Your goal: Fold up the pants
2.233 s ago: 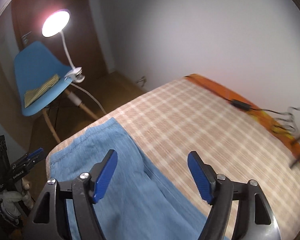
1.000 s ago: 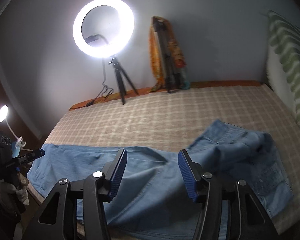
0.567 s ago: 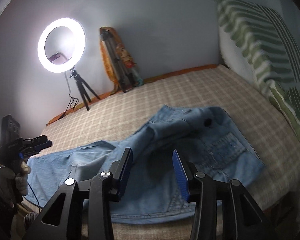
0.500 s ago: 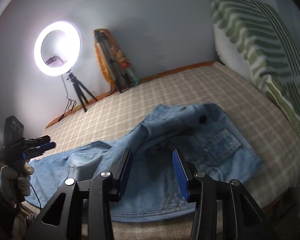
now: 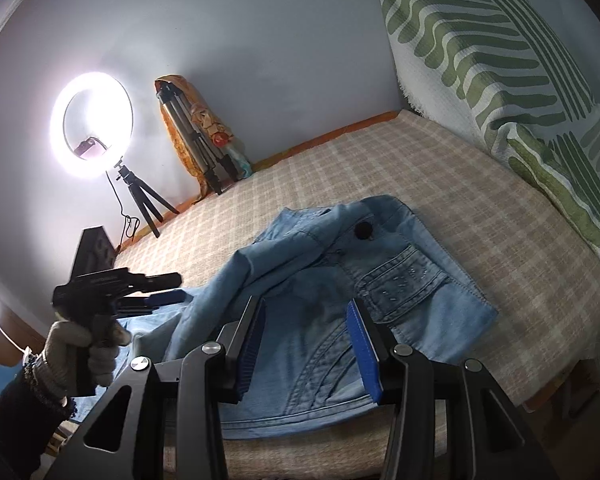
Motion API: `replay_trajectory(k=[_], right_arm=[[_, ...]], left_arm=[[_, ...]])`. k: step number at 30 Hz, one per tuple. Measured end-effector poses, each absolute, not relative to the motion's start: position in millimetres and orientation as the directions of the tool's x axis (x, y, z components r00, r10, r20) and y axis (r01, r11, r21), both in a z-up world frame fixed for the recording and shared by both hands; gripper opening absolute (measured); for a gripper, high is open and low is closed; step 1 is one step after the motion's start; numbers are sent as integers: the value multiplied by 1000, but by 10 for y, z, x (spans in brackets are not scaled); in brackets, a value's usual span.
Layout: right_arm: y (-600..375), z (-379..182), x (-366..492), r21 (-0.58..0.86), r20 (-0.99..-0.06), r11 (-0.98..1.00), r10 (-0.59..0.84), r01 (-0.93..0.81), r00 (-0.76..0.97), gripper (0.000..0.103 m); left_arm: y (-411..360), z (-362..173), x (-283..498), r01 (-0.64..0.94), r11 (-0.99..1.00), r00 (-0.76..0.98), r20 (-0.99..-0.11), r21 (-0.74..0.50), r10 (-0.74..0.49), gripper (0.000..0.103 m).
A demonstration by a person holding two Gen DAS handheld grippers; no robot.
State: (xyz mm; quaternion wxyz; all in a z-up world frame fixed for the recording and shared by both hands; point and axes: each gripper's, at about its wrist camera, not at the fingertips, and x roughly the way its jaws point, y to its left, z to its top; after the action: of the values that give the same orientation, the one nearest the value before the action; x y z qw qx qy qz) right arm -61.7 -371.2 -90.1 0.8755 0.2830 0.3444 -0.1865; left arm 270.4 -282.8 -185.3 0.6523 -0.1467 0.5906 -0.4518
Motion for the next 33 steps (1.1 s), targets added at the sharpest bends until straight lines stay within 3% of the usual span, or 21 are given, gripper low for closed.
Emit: replay_trajectory(k=[12, 14, 17, 20, 33], right_arm=[[-4035, -1059, -541, 354, -734, 781, -110, 515, 671, 45], [-4102, -1080, -530, 357, -734, 777, -109, 518, 670, 45], [-4188, -1122, -526, 364, -737, 765, -111, 531, 666, 45], [-4261, -1177, -512, 383, -742, 752, -95, 536, 664, 45], [-4609, -1090, -394, 486, -705, 721, -11, 494, 709, 46]], left_arm=[[-3069, -2059, 2806, 318, 495, -147, -558, -809, -817, 51], [-3118, -2066, 2802, 327, 494, -135, -557, -806, -820, 40], [-3182, -2016, 2756, 378, 482, -116, -557, -790, -822, 23], [-3232, -1926, 2713, 431, 475, -91, -561, -767, -823, 19], [-3496, -1273, 2015, 690, 288, -128, -503, -664, -855, 15]])
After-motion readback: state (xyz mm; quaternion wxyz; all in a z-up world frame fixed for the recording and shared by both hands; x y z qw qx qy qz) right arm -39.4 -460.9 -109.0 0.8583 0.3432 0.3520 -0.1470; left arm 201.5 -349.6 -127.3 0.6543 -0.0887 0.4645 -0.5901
